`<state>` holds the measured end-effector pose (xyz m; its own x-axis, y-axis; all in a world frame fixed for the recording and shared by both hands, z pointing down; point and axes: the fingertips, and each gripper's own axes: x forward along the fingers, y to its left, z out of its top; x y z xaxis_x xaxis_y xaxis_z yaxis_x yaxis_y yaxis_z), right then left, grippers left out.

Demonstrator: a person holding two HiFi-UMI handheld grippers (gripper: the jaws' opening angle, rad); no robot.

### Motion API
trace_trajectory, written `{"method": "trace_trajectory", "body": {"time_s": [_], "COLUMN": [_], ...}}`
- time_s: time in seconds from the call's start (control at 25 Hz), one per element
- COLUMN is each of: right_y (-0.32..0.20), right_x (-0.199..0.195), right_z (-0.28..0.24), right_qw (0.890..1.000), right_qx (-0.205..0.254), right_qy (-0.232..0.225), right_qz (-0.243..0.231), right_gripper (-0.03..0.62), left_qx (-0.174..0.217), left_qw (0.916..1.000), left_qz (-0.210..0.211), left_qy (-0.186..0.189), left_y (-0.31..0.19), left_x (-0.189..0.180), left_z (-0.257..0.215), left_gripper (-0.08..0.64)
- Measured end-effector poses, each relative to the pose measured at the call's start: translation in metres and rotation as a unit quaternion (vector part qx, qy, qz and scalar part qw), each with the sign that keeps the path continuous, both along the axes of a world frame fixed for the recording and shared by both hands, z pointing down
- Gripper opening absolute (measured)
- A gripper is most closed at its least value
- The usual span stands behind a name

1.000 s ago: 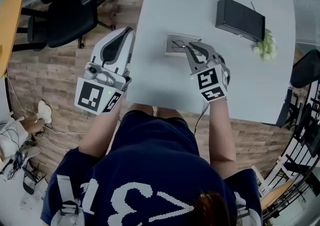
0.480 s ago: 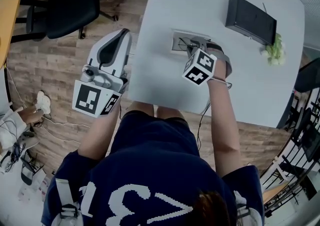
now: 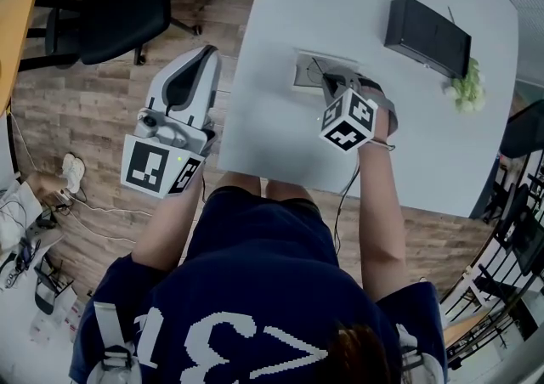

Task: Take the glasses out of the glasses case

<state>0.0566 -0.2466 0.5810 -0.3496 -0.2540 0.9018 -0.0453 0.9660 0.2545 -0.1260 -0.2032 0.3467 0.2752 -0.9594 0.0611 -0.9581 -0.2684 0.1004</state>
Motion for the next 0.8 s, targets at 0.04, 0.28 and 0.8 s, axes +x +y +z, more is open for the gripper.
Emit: {"method": "trace_trajectory", "body": {"time_s": [0.04, 0.28, 0.8], "right_y": [0.0, -0.001, -0.03], "right_x": [0.0, 0.001, 0.012], "right_z": [-0.007, -0.06, -0.245], "right_qw": [1.0, 0.991, 0.872], "right_qx": [0.003, -0.002, 0.065], "right_qy": [-0.012, -0.122, -0.442], "right_qz": [0.004, 0.062, 0.201], "right_gripper": [0.026, 0.026, 0.026], "left_qx": [0.002, 0.024, 0.114], "left_qw": [1.0, 0.9997, 0.9931], "left_qz": [0.001, 0.008, -0.001], "left_qy": [0.0, -0.006, -0.028], "left_y": [0.0, -0.003, 0.0], "left_x": [0.0, 0.004, 0.003], "left_z": [-0.002, -0.022, -0.097], "left_gripper": [0.018, 0.018, 0.018]}}
